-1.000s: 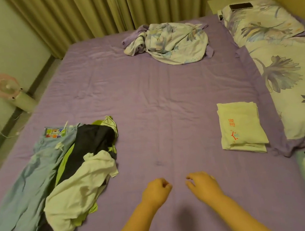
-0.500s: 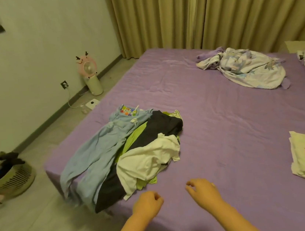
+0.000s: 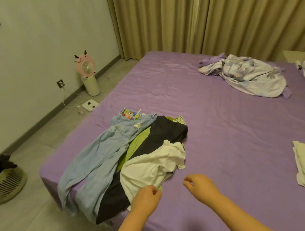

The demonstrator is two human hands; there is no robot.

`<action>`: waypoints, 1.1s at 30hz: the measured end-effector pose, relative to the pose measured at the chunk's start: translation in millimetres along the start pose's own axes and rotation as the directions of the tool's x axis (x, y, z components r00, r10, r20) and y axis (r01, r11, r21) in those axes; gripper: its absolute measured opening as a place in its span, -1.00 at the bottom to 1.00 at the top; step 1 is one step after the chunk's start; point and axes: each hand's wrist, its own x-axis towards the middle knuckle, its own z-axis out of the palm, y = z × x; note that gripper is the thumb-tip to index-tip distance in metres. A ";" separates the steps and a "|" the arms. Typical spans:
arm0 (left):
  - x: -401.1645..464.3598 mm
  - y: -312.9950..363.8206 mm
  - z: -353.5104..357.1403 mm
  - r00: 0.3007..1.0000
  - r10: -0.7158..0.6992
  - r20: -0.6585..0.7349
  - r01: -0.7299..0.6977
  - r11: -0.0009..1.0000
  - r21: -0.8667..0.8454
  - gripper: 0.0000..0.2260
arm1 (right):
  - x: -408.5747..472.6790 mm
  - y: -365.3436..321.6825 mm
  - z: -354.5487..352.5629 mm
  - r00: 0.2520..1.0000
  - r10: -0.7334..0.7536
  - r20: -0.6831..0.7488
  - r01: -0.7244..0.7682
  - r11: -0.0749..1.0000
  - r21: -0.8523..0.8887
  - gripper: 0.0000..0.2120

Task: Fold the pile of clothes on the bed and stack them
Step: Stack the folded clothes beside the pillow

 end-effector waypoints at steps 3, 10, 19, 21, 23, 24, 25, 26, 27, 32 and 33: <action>29.5 12.6 -2.7 0.999 0.006 0.032 -0.007 1.000 0.016 -0.80 | 25.9 14.2 -3.1 0.999 0.028 0.028 -0.028 0.999 0.015 -0.70; 119.3 49.0 -0.6 1.000 -0.018 0.013 0.017 0.994 0.112 -0.81 | 115.6 47.5 -16.6 0.993 0.059 0.101 -0.068 0.994 0.089 -0.69; 232.0 55.1 32.5 1.000 -0.019 0.024 0.018 0.999 0.047 -0.59 | 244.1 71.9 15.1 0.966 0.095 0.240 -0.136 0.977 0.163 -0.65; 249.4 52.4 41.4 0.997 -0.065 0.028 0.064 0.998 0.021 -0.58 | 261.5 75.0 26.9 0.970 0.098 0.223 -0.144 0.969 0.200 -0.61; 260.9 48.5 49.9 0.992 -0.101 0.069 0.100 0.995 0.013 -0.62 | 275.1 77.8 36.7 0.971 0.130 0.203 -0.184 0.943 0.276 -0.54; 264.8 46.8 53.9 0.992 -0.115 0.059 0.113 0.993 0.035 -0.62 | 280.5 78.1 41.6 0.969 0.141 0.201 -0.200 0.930 0.309 -0.51; 267.3 43.6 57.7 0.990 -0.139 0.016 0.138 0.990 0.040 -0.60 | 283.5 77.5 45.5 0.965 0.156 0.208 -0.220 0.918 0.331 -0.48; 268.6 42.9 59.6 0.984 -0.171 -0.042 0.171 0.985 0.012 -0.61 | 285.4 77.5 49.9 0.962 0.174 0.210 -0.239 0.908 0.343 -0.47; 269.4 43.5 59.7 0.978 -0.197 -0.073 0.197 0.980 -0.014 -0.65 | 286.1 77.4 52.1 0.960 0.191 0.203 -0.253 0.904 0.344 -0.48; 265.1 56.3 37.1 0.973 -0.175 -0.151 0.163 0.983 -0.090 -0.95 | 276.2 75.7 35.0 0.977 0.206 0.060 -0.209 0.843 0.496 -0.96; 261.7 60.3 27.5 0.974 -0.156 -0.163 0.135 0.982 -0.132 -0.95 | 272.4 75.4 25.7 0.975 0.220 0.024 -0.195 0.803 0.563 -0.95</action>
